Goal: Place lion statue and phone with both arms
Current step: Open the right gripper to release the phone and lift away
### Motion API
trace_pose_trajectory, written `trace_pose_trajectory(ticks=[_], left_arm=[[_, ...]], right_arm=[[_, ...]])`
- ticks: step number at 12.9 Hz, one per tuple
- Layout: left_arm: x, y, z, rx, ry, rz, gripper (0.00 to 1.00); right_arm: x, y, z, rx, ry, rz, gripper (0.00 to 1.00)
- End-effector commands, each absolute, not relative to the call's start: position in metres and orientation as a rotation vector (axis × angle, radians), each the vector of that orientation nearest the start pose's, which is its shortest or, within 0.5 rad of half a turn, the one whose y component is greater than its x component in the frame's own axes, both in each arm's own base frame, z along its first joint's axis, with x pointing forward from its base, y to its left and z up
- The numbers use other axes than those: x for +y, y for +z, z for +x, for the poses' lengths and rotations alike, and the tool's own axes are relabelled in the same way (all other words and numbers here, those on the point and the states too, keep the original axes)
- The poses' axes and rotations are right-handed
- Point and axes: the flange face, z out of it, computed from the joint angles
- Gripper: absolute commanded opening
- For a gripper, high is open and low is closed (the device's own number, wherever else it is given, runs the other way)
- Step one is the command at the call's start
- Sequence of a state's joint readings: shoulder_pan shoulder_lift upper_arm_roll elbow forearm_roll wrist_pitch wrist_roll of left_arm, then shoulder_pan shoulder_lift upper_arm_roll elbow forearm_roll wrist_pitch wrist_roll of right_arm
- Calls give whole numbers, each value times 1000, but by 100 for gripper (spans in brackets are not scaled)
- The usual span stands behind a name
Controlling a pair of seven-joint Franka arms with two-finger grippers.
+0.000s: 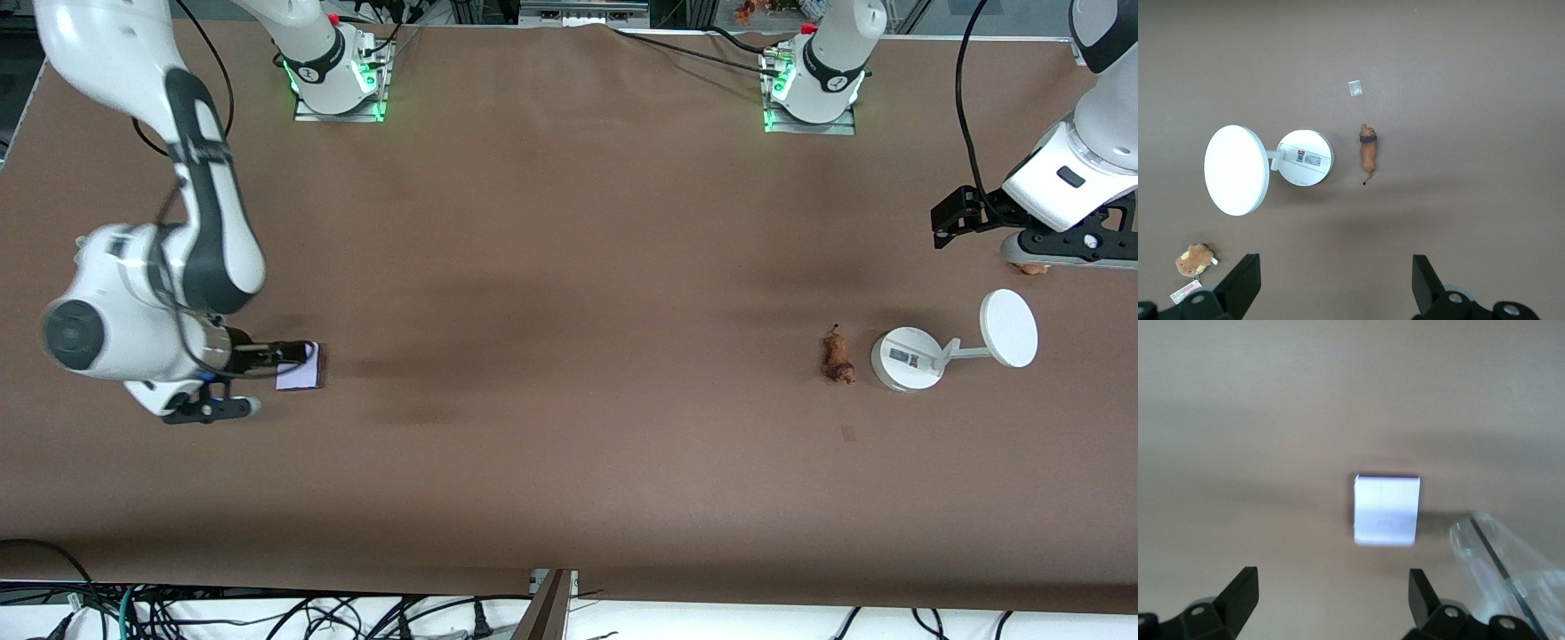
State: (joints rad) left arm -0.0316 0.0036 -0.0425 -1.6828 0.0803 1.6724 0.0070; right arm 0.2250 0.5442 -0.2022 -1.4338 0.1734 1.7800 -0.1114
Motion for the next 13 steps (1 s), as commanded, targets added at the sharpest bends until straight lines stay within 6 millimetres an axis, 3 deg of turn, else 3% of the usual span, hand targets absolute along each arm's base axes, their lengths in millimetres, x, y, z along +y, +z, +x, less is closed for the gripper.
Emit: trace_pose_trajectory(ticks=[1, 3, 8, 10, 13], left_arm=[[-36, 587, 556, 150, 16, -3073, 100], [-36, 586, 556, 151, 18, -3073, 100], [-35, 586, 556, 148, 21, -3073, 100], [-36, 587, 556, 150, 18, -3073, 100], [-36, 587, 556, 150, 18, -3073, 100]], right_arm=[[57, 436, 683, -145, 369, -3079, 99], [61, 493, 676, -173, 382, -3099, 99], [46, 589, 648, -167, 280, -3134, 100], [44, 601, 642, -164, 254, -3136, 100], [48, 601, 639, -173, 287, -3131, 100]])
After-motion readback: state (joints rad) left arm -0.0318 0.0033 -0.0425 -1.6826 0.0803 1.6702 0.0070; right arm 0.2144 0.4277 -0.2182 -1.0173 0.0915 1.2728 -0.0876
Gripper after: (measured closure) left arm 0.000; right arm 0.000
